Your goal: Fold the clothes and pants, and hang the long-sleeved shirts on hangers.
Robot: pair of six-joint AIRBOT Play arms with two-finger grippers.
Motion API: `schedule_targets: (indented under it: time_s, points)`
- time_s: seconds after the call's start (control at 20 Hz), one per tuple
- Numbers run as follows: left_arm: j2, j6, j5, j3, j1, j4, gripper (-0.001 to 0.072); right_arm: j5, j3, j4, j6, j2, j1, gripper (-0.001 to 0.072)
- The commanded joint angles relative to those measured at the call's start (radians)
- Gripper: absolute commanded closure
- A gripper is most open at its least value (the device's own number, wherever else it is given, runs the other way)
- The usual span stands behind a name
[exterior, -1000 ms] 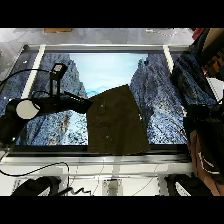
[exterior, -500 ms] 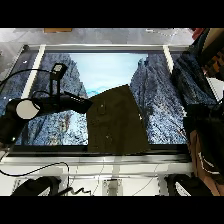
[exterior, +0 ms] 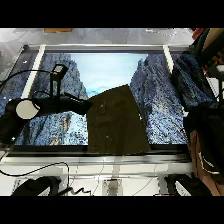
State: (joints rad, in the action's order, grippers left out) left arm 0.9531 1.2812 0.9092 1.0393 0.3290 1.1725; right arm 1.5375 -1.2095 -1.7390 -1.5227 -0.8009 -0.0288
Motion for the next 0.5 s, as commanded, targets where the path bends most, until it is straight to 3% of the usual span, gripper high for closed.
schedule_targets:
  time_s: [0.0, 0.1, 0.2, 0.25, 0.3, 0.35, 0.4, 0.45]
  points:
    - [-0.001, 0.075, 0.124, 0.001, -0.019, 0.167, 0.0019, 0.044, 0.183, 0.132, 0.189, -0.007, 0.156, 0.0685]
    - [0.0, 0.115, 0.187, 0.0, -0.052, 0.242, 0.0018, 0.037, 0.374, 0.423, 0.27, -0.008, 0.23, 0.0685]
    - [0.0, 0.114, 0.218, -0.001, -0.087, 0.297, 0.0019, 0.006, 0.55, 0.616, 0.286, -0.008, 0.242, 0.0676]
    - [0.0, 0.114, 0.221, -0.007, -0.106, 0.316, 0.0019, -0.035, 0.621, 0.672, 0.286, -0.008, 0.242, 0.0541]
    - [0.0, 0.113, 0.227, -0.019, -0.125, 0.324, 0.0019, -0.096, 0.685, 0.707, 0.285, -0.008, 0.242, 0.0278]
    - [0.001, 0.114, 0.23, -0.037, -0.143, 0.323, 0.0019, -0.154, 0.738, 0.727, 0.268, -0.008, 0.242, 0.0199]
    - [0.0, 0.114, 0.23, -0.064, -0.16, 0.323, 0.0022, -0.2, 0.775, 0.728, 0.227, -0.01, 0.242, 0.0199]
    - [0.0, 0.114, 0.23, -0.096, -0.174, 0.323, 0.0077, -0.239, 0.803, 0.725, 0.186, -0.018, 0.242, 0.0198]
